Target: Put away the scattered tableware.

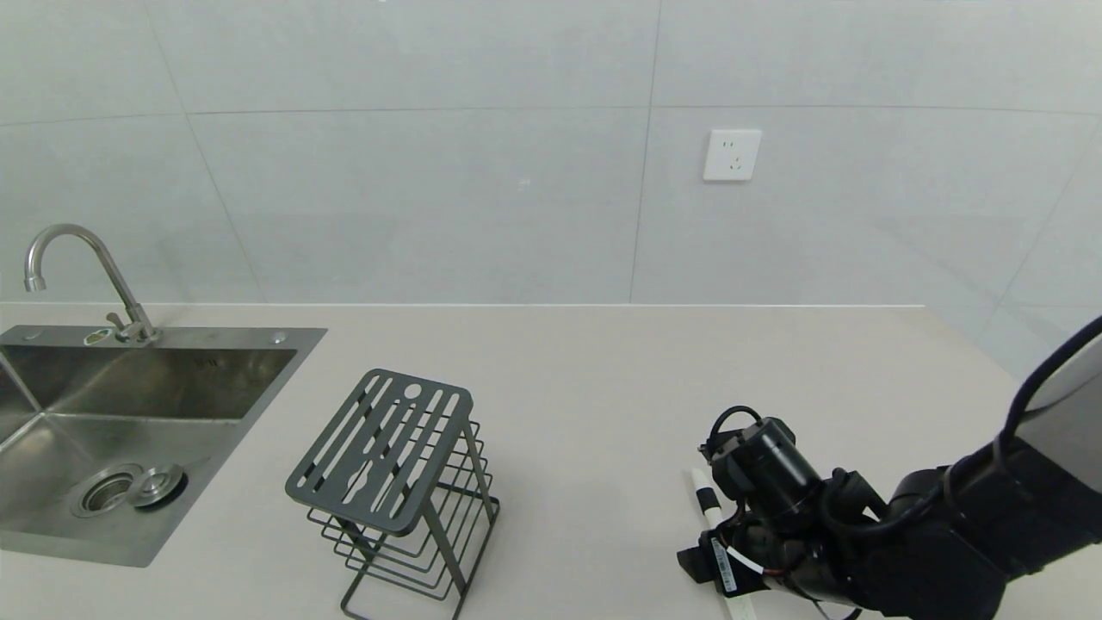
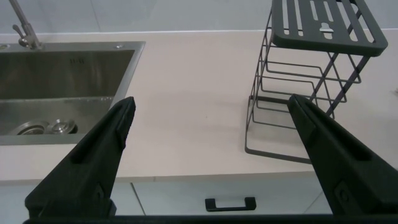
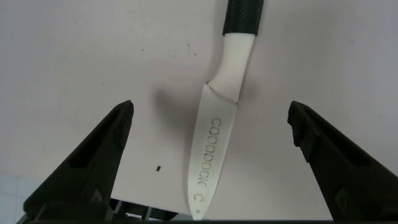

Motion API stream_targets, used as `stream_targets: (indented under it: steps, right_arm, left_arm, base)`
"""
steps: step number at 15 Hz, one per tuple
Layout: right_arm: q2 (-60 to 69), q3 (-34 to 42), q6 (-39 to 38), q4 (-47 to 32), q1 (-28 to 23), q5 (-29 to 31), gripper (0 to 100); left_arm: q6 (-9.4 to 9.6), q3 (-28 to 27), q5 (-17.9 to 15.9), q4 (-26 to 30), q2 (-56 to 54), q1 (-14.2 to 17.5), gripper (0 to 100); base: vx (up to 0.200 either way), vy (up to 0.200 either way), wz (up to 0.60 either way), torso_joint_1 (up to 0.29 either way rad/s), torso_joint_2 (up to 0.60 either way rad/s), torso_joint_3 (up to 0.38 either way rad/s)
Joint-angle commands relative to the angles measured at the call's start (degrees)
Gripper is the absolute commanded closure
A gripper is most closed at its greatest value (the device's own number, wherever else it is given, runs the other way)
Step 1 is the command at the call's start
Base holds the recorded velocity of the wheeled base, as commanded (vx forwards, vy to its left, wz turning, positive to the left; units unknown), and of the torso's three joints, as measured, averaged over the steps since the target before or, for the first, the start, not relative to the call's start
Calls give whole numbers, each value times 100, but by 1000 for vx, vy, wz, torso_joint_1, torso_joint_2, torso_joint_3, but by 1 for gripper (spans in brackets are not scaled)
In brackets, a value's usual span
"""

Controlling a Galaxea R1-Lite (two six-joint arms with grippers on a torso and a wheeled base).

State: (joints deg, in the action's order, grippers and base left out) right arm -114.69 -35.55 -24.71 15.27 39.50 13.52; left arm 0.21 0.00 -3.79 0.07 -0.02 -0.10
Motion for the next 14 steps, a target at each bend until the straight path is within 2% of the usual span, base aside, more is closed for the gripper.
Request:
stream_targets:
  steps: [1,6,9,10,14]
  right_arm:
    - [-89,-5,1,2,-30,10,0]
    - [-273,-75,10,19,-65,28,0]
    - [-519,-93,10,441,-74,125,0]
    - [-590,-93,36,582,-74,125,100]
    - [-607,487,36,573,-30,133,100]
  left_arm:
    - [-3,0,1,1,2,1,0]
    - [-12,0,1,-7,2,1,0]
    - [-3,0,1,-7,2,1,0]
    - [-3,0,1,-7,2,1,0]
    - [-12,0,1,-7,2,1,0]
  base:
    - [0,0,0,0,0,0]
    - [0,0,0,0,0,0]
    - [0,0,0,0,0,0]
    - [0,0,0,0,0,0]
    - [0,0,0,0,0,0]
